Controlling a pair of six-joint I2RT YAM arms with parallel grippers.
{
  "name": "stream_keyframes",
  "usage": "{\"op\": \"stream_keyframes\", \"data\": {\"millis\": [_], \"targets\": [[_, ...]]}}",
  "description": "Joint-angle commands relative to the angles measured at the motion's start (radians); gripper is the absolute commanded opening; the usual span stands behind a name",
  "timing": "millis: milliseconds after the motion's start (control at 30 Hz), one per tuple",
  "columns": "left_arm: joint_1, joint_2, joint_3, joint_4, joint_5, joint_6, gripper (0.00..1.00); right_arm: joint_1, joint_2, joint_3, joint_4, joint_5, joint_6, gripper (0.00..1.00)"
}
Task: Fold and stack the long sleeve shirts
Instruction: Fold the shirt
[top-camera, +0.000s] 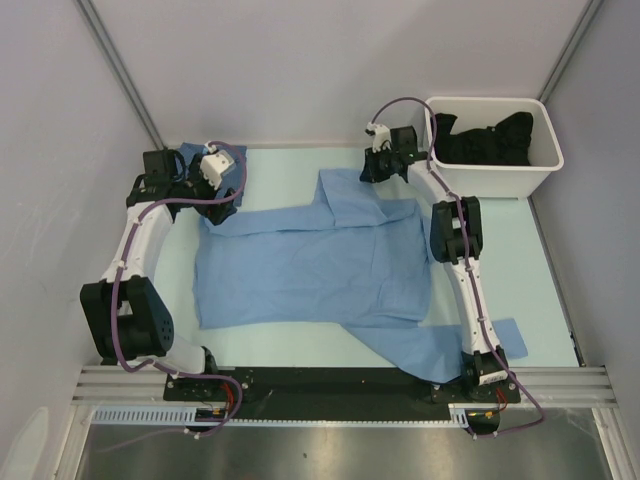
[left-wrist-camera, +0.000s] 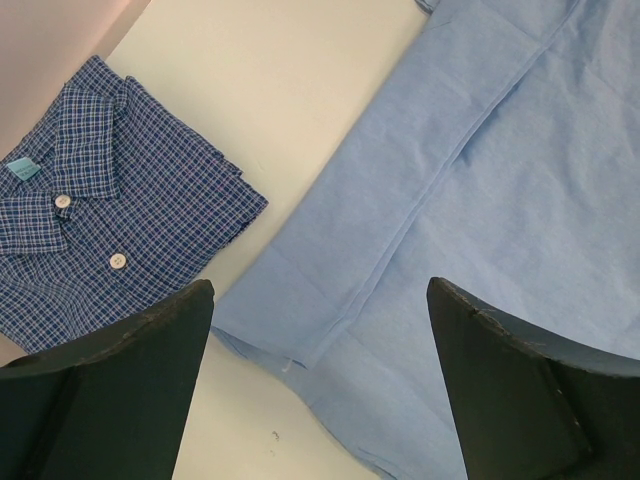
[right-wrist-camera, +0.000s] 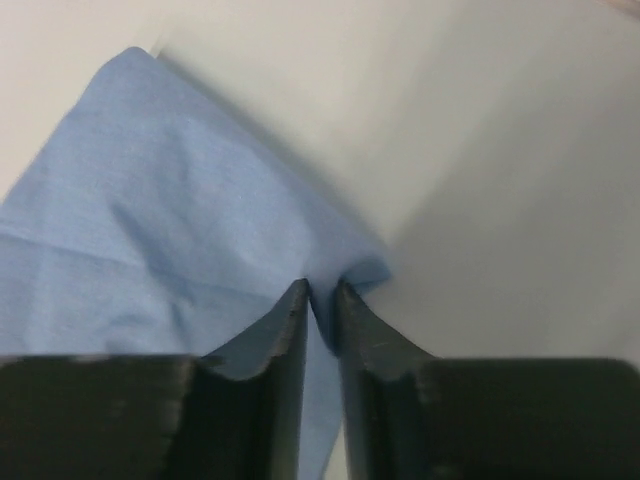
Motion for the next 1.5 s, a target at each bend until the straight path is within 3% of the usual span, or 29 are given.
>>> {"op": "stream_keyframes", "data": {"millis": [0, 300, 533, 667, 900, 933, 967, 1000, 1033, 1067, 1233, 1467], "targets": [[0.001, -0.036, 0.021, -0.006, 0.013, -0.002, 0.93, 0.007, -0.012, 0.032, 0.023, -0.026, -0.005, 0.00], [0.001, -0.016, 0.007, 0.071, -0.030, -0.080, 0.93, 0.007, -0.208, 0.007, 0.186, -0.092, 0.062, 0.00], [0.002, -0.013, -0.002, 0.115, -0.028, -0.123, 0.93, 0.033, -0.468, -0.239, 0.203, -0.189, 0.036, 0.00], [0.005, -0.036, -0.033, 0.114, -0.015, -0.121, 0.93, 0.061, -0.630, -0.473, 0.090, -0.258, -0.110, 0.00], [0.012, -0.118, -0.142, 0.111, 0.007, -0.100, 0.93, 0.137, -0.970, -0.986, -0.166, -0.293, -0.559, 0.00], [0.013, -0.134, -0.152, 0.109, 0.009, -0.097, 0.94, 0.148, -1.007, -1.043, -0.212, -0.283, -0.612, 0.08], [0.013, -0.141, -0.162, 0.106, 0.015, -0.091, 0.94, 0.159, -1.048, -1.080, -0.246, -0.267, -0.655, 0.24], [0.013, -0.145, -0.177, 0.100, 0.021, -0.088, 0.95, 0.174, -1.062, -1.121, -0.267, -0.238, -0.689, 0.42], [0.013, -0.151, -0.185, 0.097, 0.033, -0.089, 0.95, 0.173, -1.070, -1.125, -0.269, -0.227, -0.671, 0.68], [0.012, -0.159, -0.189, 0.092, 0.042, -0.095, 0.95, 0.167, -1.070, -1.123, -0.251, -0.218, -0.639, 0.75], [0.013, -0.171, -0.215, 0.108, 0.071, -0.143, 0.96, 0.073, -0.928, -0.918, -0.088, -0.206, -0.294, 0.85], [0.013, -0.194, -0.199, 0.138, 0.047, -0.247, 1.00, 0.029, -0.600, -0.613, 0.036, -0.152, 0.014, 0.82]]}}
